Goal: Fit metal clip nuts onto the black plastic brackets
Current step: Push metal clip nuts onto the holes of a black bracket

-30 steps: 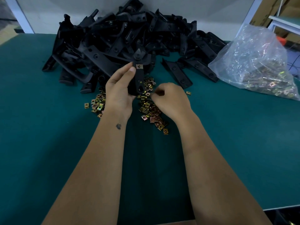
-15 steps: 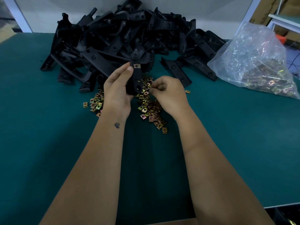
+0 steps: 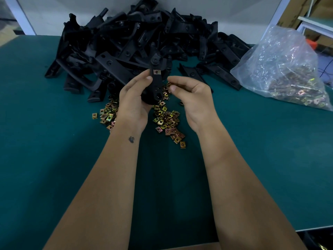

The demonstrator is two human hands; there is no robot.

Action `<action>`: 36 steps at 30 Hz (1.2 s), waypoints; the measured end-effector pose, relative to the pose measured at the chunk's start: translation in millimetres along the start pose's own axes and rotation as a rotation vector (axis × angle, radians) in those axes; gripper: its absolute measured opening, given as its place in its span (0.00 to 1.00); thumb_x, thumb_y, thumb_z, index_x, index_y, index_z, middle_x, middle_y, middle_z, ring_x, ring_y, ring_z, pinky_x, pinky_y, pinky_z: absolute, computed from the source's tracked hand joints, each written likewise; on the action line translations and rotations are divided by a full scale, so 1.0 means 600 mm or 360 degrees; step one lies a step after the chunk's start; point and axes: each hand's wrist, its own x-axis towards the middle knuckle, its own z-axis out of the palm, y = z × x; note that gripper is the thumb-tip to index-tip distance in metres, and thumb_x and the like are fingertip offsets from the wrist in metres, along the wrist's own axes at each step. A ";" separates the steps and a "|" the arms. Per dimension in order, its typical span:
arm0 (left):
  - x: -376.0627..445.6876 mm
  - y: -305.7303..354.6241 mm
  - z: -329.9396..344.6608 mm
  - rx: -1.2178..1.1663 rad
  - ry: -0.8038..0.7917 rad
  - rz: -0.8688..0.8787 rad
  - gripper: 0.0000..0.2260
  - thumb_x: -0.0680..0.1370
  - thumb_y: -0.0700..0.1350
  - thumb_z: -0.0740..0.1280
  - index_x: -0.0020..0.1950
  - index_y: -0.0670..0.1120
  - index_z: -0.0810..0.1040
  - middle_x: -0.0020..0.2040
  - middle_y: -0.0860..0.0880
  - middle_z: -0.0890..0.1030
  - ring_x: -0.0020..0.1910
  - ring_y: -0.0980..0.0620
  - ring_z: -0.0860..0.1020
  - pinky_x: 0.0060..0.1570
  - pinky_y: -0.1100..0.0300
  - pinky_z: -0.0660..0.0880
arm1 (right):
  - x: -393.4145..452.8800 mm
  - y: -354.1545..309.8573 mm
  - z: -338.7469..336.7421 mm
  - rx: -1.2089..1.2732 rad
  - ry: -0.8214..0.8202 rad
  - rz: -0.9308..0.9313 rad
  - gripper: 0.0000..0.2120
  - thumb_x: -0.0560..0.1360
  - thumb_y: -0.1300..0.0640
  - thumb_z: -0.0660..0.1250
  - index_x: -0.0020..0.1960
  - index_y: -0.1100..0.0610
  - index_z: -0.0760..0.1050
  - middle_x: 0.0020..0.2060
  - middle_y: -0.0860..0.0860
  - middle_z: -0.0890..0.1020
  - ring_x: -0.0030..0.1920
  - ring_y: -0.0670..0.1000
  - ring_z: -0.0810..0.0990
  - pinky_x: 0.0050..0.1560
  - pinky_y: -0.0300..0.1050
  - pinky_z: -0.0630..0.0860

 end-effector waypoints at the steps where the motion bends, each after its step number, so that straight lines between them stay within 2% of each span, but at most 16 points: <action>1: -0.001 0.001 0.001 -0.0005 -0.0042 0.0000 0.15 0.80 0.37 0.62 0.66 0.38 0.77 0.62 0.39 0.80 0.60 0.45 0.79 0.54 0.56 0.78 | 0.000 0.000 0.000 0.0037 0.0005 0.0010 0.14 0.74 0.70 0.69 0.46 0.51 0.84 0.43 0.45 0.86 0.49 0.42 0.82 0.51 0.32 0.75; 7: -0.003 0.002 0.006 -0.0006 -0.0207 -0.0018 0.19 0.80 0.32 0.58 0.71 0.35 0.70 0.70 0.34 0.72 0.70 0.37 0.71 0.66 0.48 0.72 | -0.001 0.001 0.005 0.0245 0.0062 0.0085 0.11 0.74 0.71 0.69 0.47 0.56 0.83 0.42 0.51 0.86 0.47 0.48 0.83 0.53 0.40 0.78; 11: -0.006 0.000 0.007 -0.0060 -0.0198 -0.0025 0.21 0.79 0.28 0.58 0.72 0.35 0.70 0.70 0.34 0.71 0.68 0.38 0.73 0.67 0.47 0.73 | -0.003 -0.004 0.005 0.0283 0.0067 0.0128 0.08 0.75 0.68 0.69 0.47 0.57 0.82 0.40 0.51 0.84 0.42 0.47 0.82 0.49 0.41 0.79; 14: -0.005 0.000 0.006 -0.0058 -0.0222 -0.0024 0.22 0.78 0.28 0.58 0.72 0.36 0.69 0.71 0.34 0.71 0.69 0.38 0.73 0.69 0.45 0.71 | -0.006 -0.007 0.004 0.0294 0.0066 0.0158 0.07 0.77 0.66 0.68 0.48 0.57 0.82 0.39 0.51 0.84 0.40 0.47 0.81 0.48 0.43 0.80; 16: -0.005 0.001 0.006 -0.0068 -0.0231 -0.0026 0.22 0.78 0.28 0.57 0.73 0.36 0.69 0.72 0.34 0.70 0.70 0.38 0.72 0.70 0.45 0.69 | -0.008 -0.007 0.003 0.0282 0.0069 0.0176 0.06 0.78 0.65 0.67 0.49 0.55 0.81 0.38 0.51 0.84 0.39 0.48 0.81 0.44 0.42 0.79; 19: -0.007 0.002 0.005 -0.0140 -0.0231 -0.0052 0.22 0.79 0.29 0.58 0.71 0.42 0.72 0.70 0.37 0.73 0.66 0.40 0.75 0.65 0.48 0.74 | -0.009 -0.007 0.004 0.0272 0.0083 0.0187 0.06 0.78 0.65 0.67 0.48 0.56 0.81 0.37 0.52 0.83 0.38 0.49 0.81 0.42 0.42 0.79; 21: -0.007 0.001 0.003 -0.0117 -0.0245 -0.0067 0.21 0.79 0.31 0.59 0.68 0.48 0.74 0.68 0.41 0.76 0.60 0.45 0.78 0.57 0.52 0.78 | -0.008 -0.006 0.008 0.0303 0.0095 0.0192 0.06 0.78 0.65 0.66 0.47 0.57 0.81 0.40 0.53 0.83 0.42 0.50 0.81 0.48 0.46 0.79; 23: -0.006 0.000 0.001 -0.0079 -0.0270 -0.0074 0.20 0.79 0.32 0.60 0.65 0.51 0.76 0.66 0.42 0.78 0.58 0.48 0.78 0.53 0.53 0.79 | -0.008 -0.005 0.014 0.0343 0.0118 0.0189 0.07 0.78 0.66 0.66 0.46 0.58 0.81 0.42 0.54 0.83 0.45 0.52 0.81 0.52 0.49 0.79; 27: -0.003 -0.002 -0.001 -0.0102 -0.0290 -0.0082 0.19 0.79 0.32 0.60 0.61 0.51 0.78 0.60 0.44 0.81 0.57 0.48 0.79 0.54 0.52 0.79 | -0.008 -0.002 0.022 0.0388 0.0158 0.0192 0.08 0.76 0.68 0.68 0.44 0.57 0.80 0.42 0.54 0.83 0.47 0.53 0.80 0.55 0.52 0.79; 31: 0.000 -0.003 -0.003 -0.0087 -0.0301 -0.0074 0.20 0.79 0.32 0.59 0.64 0.50 0.78 0.61 0.44 0.81 0.57 0.48 0.79 0.56 0.51 0.78 | -0.007 -0.002 0.020 0.0461 0.0133 0.0229 0.07 0.75 0.69 0.68 0.47 0.59 0.80 0.41 0.54 0.84 0.45 0.51 0.82 0.52 0.48 0.79; 36: 0.000 -0.004 -0.003 -0.0020 -0.0323 -0.0053 0.21 0.78 0.32 0.59 0.65 0.51 0.77 0.58 0.47 0.81 0.56 0.48 0.78 0.60 0.48 0.76 | -0.010 -0.006 0.020 0.0482 0.0091 0.0277 0.06 0.75 0.69 0.68 0.46 0.60 0.80 0.41 0.55 0.83 0.43 0.51 0.81 0.50 0.46 0.80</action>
